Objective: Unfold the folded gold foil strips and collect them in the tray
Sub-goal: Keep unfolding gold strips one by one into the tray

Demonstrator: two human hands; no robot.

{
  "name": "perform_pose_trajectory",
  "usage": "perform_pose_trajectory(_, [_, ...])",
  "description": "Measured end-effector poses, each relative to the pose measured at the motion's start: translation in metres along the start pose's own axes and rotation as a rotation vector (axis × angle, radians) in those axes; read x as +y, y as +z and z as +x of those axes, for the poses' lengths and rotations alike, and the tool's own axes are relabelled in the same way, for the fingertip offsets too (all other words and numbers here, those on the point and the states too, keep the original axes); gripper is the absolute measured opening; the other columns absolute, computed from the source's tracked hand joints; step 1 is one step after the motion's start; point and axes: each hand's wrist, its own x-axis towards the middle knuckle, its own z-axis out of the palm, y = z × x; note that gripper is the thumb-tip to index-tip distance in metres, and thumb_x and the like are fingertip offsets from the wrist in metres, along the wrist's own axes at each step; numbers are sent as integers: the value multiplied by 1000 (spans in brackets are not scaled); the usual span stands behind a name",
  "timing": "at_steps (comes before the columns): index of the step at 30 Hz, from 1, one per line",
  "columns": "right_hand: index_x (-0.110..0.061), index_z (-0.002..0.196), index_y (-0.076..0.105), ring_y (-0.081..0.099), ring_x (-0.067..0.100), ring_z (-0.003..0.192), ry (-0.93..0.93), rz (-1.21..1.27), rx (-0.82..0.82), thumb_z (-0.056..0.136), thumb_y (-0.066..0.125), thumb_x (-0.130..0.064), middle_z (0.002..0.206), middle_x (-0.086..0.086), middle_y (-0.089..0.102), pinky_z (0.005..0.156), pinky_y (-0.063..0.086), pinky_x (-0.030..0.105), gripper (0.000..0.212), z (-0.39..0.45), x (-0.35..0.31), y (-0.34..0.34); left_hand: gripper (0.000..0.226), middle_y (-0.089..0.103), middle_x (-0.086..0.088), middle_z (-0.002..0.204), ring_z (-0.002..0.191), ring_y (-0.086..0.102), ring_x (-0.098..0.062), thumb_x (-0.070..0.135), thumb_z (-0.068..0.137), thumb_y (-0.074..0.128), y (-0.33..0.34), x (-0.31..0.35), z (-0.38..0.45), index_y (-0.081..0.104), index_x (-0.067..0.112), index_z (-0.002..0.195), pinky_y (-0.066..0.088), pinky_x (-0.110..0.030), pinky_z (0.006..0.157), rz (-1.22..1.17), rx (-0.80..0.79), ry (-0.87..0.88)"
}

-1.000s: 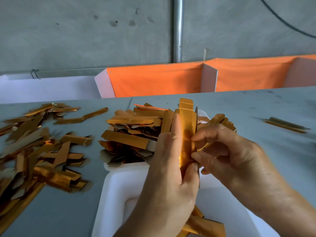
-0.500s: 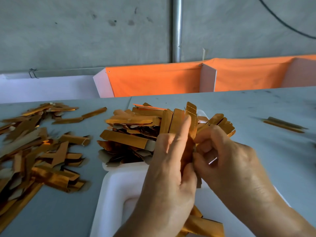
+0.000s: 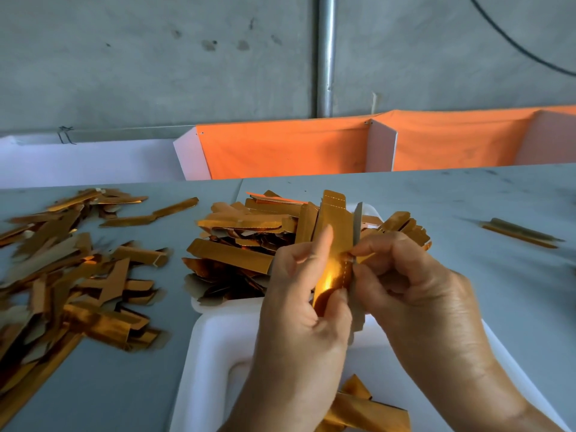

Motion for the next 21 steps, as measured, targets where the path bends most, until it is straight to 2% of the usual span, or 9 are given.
perform_pose_trajectory(2, [-23, 82, 66, 63, 9, 57, -92, -107, 31, 75, 73, 3, 61, -8, 65, 58, 48, 14, 28, 0, -1, 1, 64, 47, 22, 111, 83, 62, -15, 10, 80, 51, 2, 3, -1, 47, 53, 127, 52, -23, 67, 65, 39, 50])
perform_pose_trajectory(5, [-14, 82, 67, 59, 12, 54, -231, -325, 27, 72, 75, 4, 63, -6, 62, 50, 46, 20, 22, 2, -2, -1, 70, 44, 20, 117, 97, 59, -9, 6, 76, 47, 5, 4, -3, 42, 44, 134, 55, -27, 75, 238, 50, 182])
perform_pose_trajectory(7, [-11, 83, 67, 60, 17, 50, -270, -422, -5, 74, 76, 1, 64, -3, 63, 44, 49, 31, 18, 2, 0, -4, 72, 43, 17, 121, 106, 52, 3, 1, 75, 48, 6, 4, -3, 39, 33, 138, 54, -20, 77, 371, 60, 287])
perform_pose_trajectory(10, [-10, 80, 64, 58, 24, 45, -288, -511, 7, 80, 75, -6, 60, -2, 61, 37, 48, 33, 12, 3, -1, -8, 74, 46, 8, 124, 107, 45, 12, -5, 72, 50, 8, 5, -4, 40, 21, 141, 44, -4, 83, 488, 85, 363])
perform_pose_trajectory(12, [-10, 77, 63, 58, 22, 43, -269, -512, 30, 79, 74, -4, 57, -3, 60, 36, 47, 32, 13, 3, -2, -7, 72, 46, 9, 124, 106, 45, 17, -4, 73, 51, 9, 6, -4, 41, 21, 140, 41, 0, 83, 477, 107, 365])
perform_pose_trajectory(14, [-12, 76, 60, 59, 16, 44, -208, -440, 41, 79, 72, -7, 55, -5, 61, 40, 47, 32, 13, 3, -1, -7, 69, 44, 16, 123, 105, 48, 15, 2, 75, 53, 8, 5, -5, 41, 28, 138, 49, -9, 78, 413, 139, 329])
perform_pose_trajectory(17, [-23, 79, 55, 63, 2, 56, -37, -190, 0, 85, 66, -33, 61, -12, 64, 52, 47, 14, 16, 2, -6, -9, 69, 43, 19, 121, 103, 56, 2, 7, 79, 60, 8, 6, -5, 40, 34, 139, 54, -24, 78, 388, 138, 264])
perform_pose_trajectory(19, [-28, 81, 53, 64, 0, 60, 70, -86, -20, 77, 68, -55, 71, -17, 66, 56, 47, 12, 31, 4, -11, -9, 71, 44, 17, 121, 104, 53, 5, 4, 80, 65, 8, 5, -5, 41, 32, 140, 53, -22, 78, 431, 139, 276])
perform_pose_trajectory(21, [-30, 80, 54, 64, 4, 59, 151, -77, -9, 66, 70, -56, 72, -16, 66, 58, 49, 19, 34, 6, -11, -9, 70, 45, 16, 121, 106, 47, 12, 5, 79, 62, 8, 5, -6, 40, 33, 139, 49, -13, 76, 494, 147, 305])
